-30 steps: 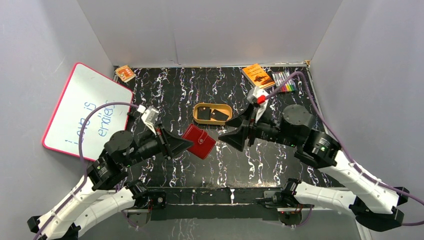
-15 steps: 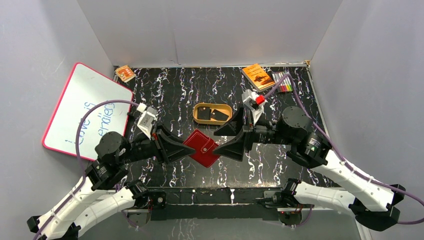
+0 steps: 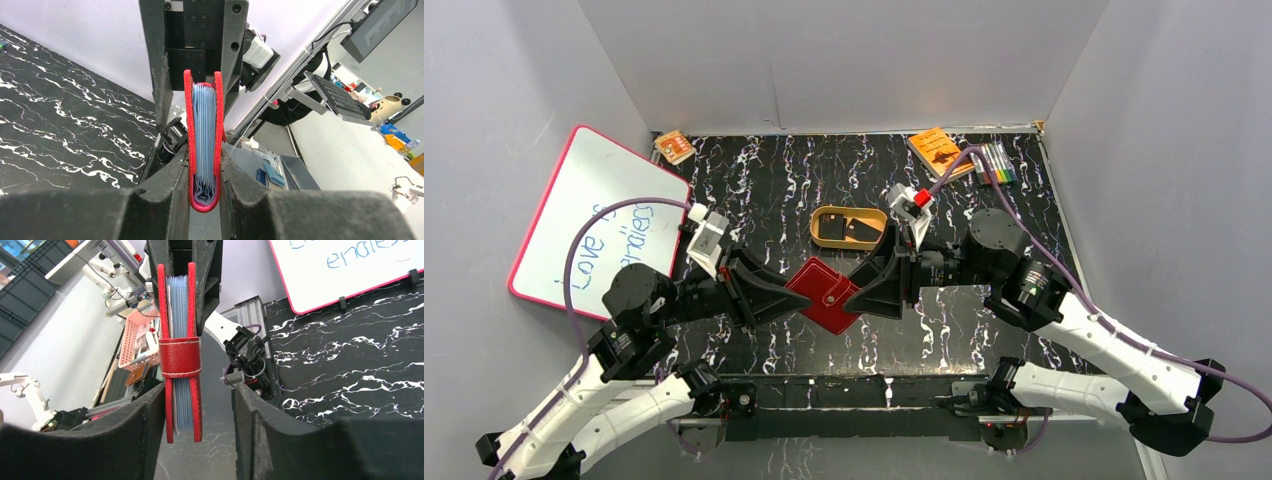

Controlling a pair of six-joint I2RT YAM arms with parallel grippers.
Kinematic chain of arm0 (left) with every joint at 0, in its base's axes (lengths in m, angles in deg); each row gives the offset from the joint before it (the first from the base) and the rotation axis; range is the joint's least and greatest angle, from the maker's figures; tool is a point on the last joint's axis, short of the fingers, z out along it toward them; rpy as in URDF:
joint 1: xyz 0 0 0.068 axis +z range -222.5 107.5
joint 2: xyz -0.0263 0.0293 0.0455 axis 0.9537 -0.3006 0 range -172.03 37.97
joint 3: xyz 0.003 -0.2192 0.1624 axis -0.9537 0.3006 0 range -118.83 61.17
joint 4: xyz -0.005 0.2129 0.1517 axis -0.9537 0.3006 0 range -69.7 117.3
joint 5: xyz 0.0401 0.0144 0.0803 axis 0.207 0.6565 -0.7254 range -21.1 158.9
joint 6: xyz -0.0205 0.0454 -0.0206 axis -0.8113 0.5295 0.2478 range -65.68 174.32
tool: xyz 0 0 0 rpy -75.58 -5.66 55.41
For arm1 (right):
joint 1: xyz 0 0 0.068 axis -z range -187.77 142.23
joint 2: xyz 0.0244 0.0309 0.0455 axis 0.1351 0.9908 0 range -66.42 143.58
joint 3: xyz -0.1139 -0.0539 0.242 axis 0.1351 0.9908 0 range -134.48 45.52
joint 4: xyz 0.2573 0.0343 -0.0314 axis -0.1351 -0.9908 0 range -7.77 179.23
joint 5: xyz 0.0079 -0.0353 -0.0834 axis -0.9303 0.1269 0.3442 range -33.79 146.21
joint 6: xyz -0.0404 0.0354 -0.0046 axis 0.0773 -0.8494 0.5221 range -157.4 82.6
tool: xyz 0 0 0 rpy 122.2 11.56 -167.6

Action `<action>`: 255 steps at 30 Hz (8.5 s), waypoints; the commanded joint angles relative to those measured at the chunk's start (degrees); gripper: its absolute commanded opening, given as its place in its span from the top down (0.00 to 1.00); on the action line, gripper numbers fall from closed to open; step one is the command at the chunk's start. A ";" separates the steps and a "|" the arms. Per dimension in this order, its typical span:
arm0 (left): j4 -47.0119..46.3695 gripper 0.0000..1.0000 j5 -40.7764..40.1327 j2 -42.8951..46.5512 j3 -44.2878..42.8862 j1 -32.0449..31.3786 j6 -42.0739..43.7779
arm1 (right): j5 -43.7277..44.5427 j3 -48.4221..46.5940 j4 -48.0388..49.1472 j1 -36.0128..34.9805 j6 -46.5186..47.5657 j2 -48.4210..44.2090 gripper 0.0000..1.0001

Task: Put the credit cards into the card holder
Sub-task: Close the card holder, then place the card holder at the center of the board.

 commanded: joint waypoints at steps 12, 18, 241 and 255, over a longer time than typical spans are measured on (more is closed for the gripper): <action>-0.77 0.65 -3.76 -0.12 -2.14 -0.27 0.51 | 0.76 3.98 11.34 -0.24 -4.14 -0.37 1.00; -2.01 0.24 -7.77 0.76 0.05 -0.27 -1.45 | 13.85 9.51 18.21 -0.22 -3.30 -6.31 1.00; -2.74 0.54 -11.18 -58.25 8.99 12.59 -15.63 | 62.68 14.90 -22.35 -0.25 -18.26 -11.21 0.01; 0.40 0.44 -15.10 -57.02 8.83 12.57 -13.97 | 62.18 15.35 -22.76 -0.20 -18.85 -11.77 0.01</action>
